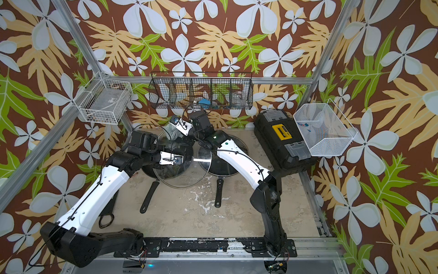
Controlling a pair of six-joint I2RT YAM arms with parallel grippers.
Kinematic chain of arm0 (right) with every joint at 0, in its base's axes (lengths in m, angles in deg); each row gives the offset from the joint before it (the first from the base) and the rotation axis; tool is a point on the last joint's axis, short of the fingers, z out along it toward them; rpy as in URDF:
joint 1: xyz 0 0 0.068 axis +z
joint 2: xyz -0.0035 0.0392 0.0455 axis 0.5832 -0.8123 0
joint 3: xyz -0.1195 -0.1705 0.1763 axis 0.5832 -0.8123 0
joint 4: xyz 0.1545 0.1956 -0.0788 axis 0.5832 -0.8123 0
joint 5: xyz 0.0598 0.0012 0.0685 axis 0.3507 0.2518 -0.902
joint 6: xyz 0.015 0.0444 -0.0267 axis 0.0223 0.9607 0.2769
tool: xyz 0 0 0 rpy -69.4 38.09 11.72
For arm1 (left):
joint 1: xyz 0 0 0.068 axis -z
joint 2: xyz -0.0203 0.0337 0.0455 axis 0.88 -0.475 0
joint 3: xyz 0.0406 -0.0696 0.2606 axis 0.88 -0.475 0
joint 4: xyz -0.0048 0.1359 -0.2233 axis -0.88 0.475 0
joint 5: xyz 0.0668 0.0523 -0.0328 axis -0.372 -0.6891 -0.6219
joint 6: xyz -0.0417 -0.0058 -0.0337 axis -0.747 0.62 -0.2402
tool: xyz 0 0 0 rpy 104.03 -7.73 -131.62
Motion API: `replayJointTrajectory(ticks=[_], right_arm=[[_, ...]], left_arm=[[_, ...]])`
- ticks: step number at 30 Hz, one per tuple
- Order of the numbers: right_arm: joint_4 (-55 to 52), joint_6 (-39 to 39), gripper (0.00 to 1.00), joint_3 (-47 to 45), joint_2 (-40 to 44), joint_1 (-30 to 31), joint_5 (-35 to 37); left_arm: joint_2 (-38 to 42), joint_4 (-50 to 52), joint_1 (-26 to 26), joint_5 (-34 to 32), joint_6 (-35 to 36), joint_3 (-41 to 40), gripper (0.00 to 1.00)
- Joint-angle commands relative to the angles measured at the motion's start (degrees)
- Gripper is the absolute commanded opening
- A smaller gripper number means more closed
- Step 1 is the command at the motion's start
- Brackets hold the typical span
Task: Wipe the pot lid with a cloth
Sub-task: Wipe the pot lid.
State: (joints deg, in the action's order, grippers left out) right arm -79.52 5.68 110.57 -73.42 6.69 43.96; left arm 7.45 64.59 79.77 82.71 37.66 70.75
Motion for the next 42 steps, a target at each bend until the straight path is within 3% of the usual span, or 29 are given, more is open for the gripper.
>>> replayJointTrajectory(ticks=[1, 7, 10, 15, 27, 37, 42], right_arm=[[0.06, 1.19, 0.00, 1.24, -1.03, 0.36, 0.69], [-2.24, -1.74, 0.00, -0.37, -1.63, 2.56, -7.71], [-2.25, -2.69, 0.00, -1.07, -1.20, 2.74, -5.71], [1.17, 1.09, 0.00, -1.02, -0.36, 0.83, 4.39], [-0.45, -0.23, 0.00, -0.22, -2.66, 4.71, -4.29], [4.26, 1.74, 0.00, -7.24, 4.13, 0.13, 5.97], [6.74, 1.73, 0.00, -17.37, 10.38, -0.42, 6.56]], left_arm=[[0.12, -7.21, 0.06, 1.12, 4.89, 0.60, 0.00], [-0.07, -7.34, 0.06, -0.09, 10.23, 0.33, 0.00], [-0.33, -7.31, 0.07, -0.26, 11.98, 0.39, 0.00], [-0.37, -7.66, 0.06, -0.85, 14.90, -0.29, 0.00], [-0.42, -8.54, 0.09, -1.14, 16.44, -0.24, 0.00], [0.00, -10.10, 0.07, -1.69, 5.09, -1.39, 0.00], [-0.33, -10.22, 0.13, -1.78, -8.52, -0.45, 0.00]])
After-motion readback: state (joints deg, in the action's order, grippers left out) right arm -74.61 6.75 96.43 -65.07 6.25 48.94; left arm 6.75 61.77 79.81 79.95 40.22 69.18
